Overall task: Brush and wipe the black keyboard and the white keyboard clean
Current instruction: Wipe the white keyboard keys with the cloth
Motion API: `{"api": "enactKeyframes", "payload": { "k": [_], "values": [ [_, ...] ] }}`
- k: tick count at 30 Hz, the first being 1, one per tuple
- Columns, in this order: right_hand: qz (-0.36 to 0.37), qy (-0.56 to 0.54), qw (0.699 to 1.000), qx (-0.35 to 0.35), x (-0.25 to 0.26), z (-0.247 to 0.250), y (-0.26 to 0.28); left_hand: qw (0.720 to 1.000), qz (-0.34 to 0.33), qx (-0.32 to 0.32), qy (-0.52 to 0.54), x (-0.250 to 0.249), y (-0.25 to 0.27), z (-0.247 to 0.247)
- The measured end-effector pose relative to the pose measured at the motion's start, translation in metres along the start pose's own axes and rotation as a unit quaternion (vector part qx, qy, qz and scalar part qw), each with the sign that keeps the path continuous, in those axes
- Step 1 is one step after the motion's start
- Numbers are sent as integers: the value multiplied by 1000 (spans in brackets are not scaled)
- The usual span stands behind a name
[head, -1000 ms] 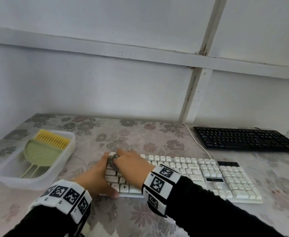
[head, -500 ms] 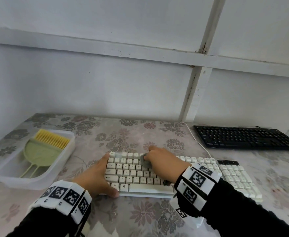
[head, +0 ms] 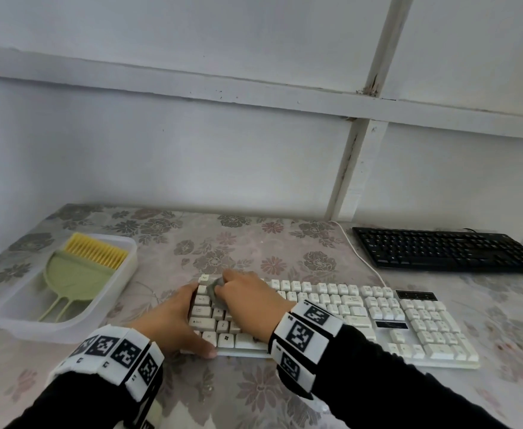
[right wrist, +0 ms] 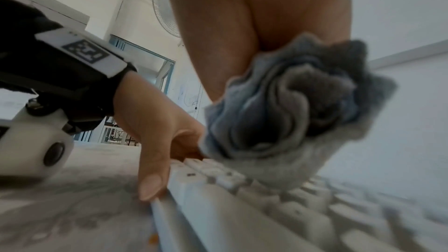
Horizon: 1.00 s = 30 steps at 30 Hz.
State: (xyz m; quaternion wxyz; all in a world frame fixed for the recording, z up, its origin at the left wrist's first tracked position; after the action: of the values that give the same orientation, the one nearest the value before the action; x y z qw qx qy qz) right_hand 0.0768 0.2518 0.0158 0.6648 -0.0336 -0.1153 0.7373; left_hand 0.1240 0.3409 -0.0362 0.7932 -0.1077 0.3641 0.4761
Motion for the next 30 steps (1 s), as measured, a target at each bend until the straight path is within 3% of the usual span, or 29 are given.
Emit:
{"api": "enactKeyframes", "payload": {
  "k": [8,16,20,25,30],
  "values": [
    [-31,0,999,-22,-50,15,39,1000,-8,5,-2,-1,1,0],
    [-134,18,990,35,-103,34,63,1000,-13,11,5,-3,2,-1],
    [-91,-54,994,-40,-59,47,29,1000,-7,11,7,-2,2,0],
    [23,-31,998,43,19,13,-8,1000,3,9,-12,-2,0,1],
    [41,15,999,23,18,8,-1,1000,-4,-3,-5,-7,2,2]
  ]
}}
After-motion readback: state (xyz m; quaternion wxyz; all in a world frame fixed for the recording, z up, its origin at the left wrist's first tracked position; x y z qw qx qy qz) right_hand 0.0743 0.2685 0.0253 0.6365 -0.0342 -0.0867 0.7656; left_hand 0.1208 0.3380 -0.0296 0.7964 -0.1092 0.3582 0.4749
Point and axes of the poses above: each hand's wrist, its own y-axis away from the middle knuckle, its own z-axis out of the back of the hand, x = y × z, the point moved 7 cm from there along -y, towards the middle knuckle, and after that the axes turned 15 degrees about -x, right-handed, at the moved point
